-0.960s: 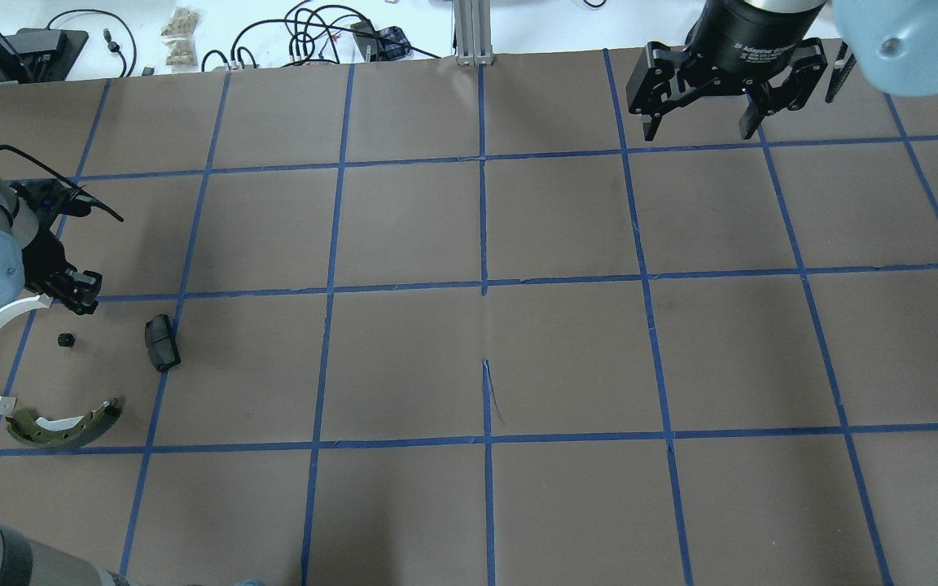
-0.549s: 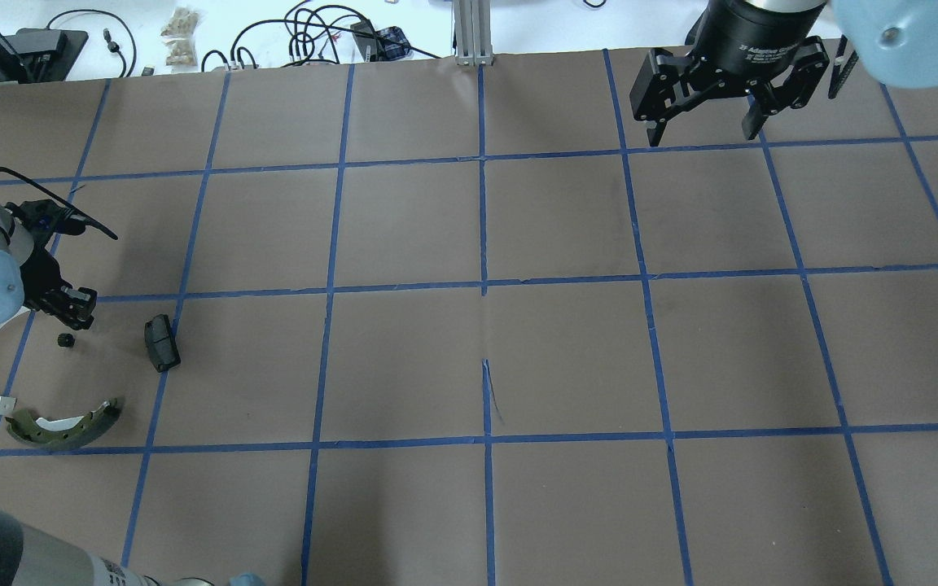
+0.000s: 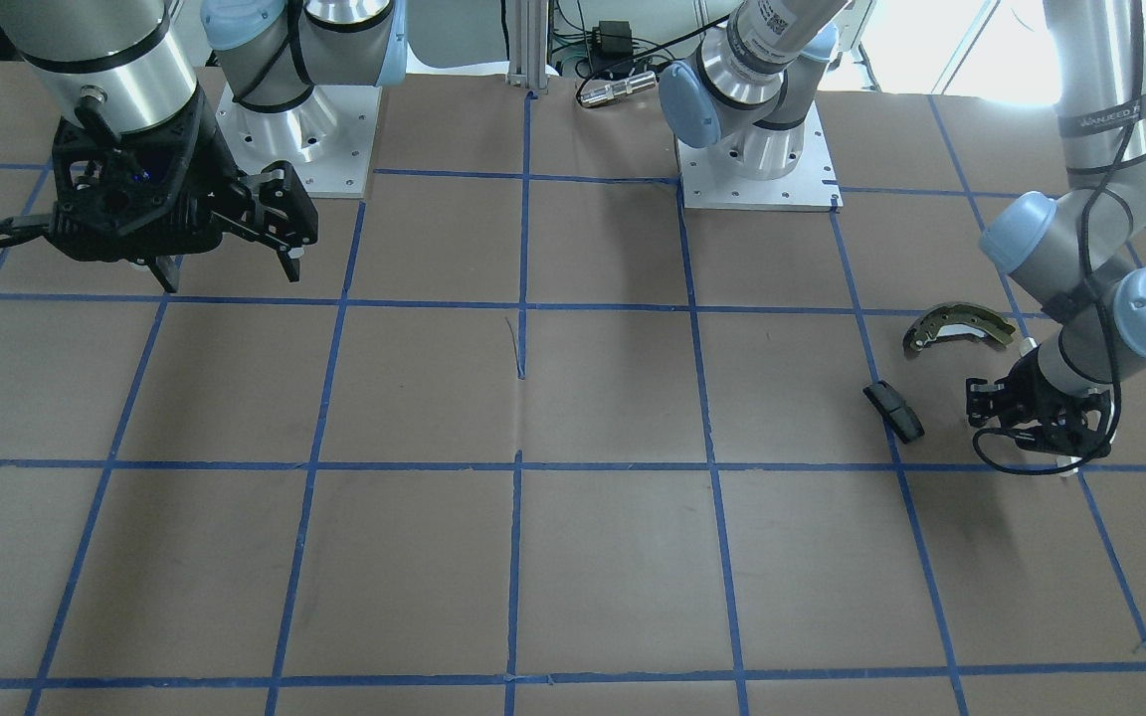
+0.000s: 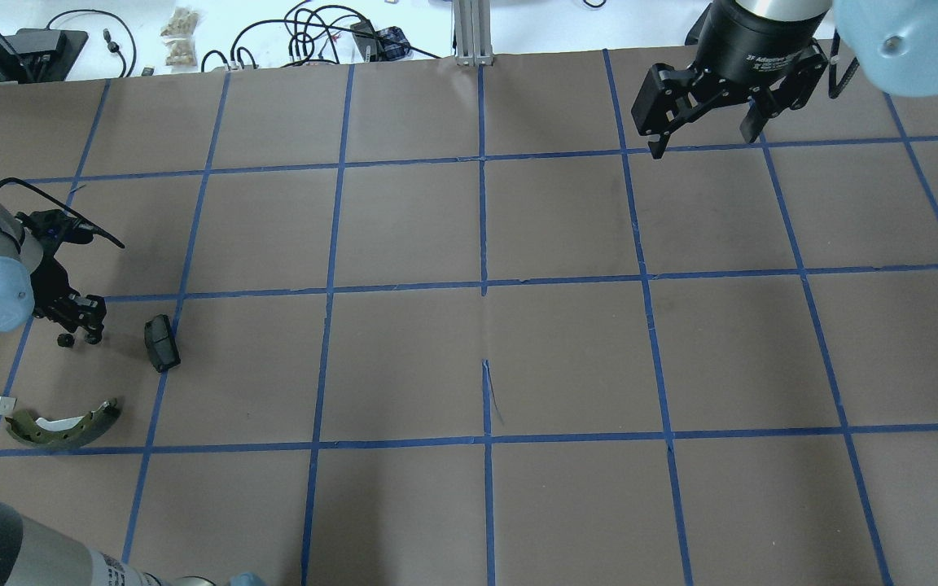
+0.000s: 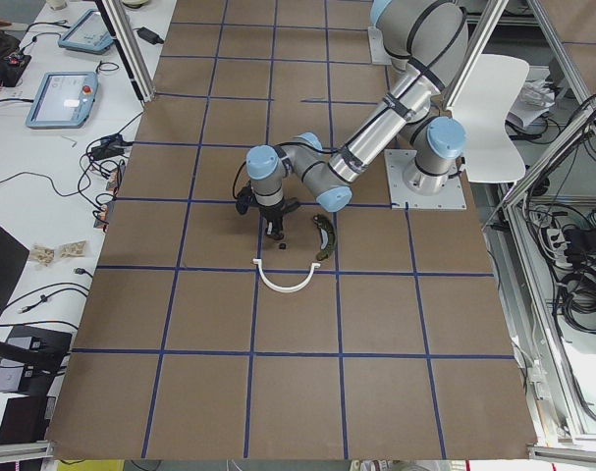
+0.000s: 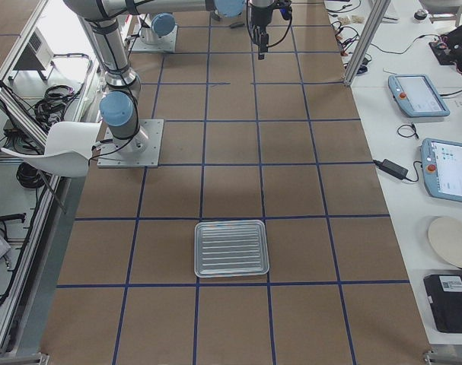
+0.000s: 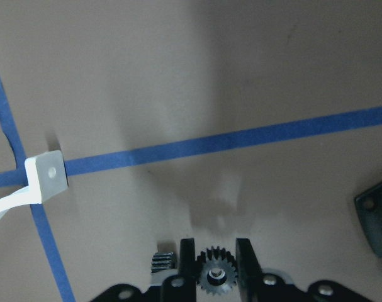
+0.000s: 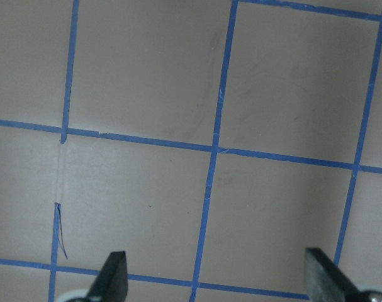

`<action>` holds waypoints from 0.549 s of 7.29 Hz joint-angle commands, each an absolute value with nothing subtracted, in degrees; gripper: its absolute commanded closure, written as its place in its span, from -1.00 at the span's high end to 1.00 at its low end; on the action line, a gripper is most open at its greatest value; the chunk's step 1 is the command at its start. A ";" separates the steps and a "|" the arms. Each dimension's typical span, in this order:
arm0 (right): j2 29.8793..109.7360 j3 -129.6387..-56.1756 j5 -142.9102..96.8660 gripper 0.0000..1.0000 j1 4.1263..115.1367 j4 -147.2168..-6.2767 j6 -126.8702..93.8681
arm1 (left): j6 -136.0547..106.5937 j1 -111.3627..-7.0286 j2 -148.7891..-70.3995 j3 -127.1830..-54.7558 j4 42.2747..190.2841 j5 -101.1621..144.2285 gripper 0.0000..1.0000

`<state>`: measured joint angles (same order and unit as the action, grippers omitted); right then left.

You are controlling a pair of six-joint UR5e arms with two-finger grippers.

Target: Place bearing gear from tray to pile

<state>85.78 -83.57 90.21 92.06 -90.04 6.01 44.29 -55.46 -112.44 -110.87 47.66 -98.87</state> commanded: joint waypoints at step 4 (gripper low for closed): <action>86.04 -84.02 90.17 1.00 92.29 -91.06 -3.76 | 30.75 -69.56 -102.95 -103.48 65.22 -98.09 0.99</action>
<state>85.96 -83.88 90.09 92.26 -91.08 0.17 37.38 -64.12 -106.18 -107.01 56.95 -98.56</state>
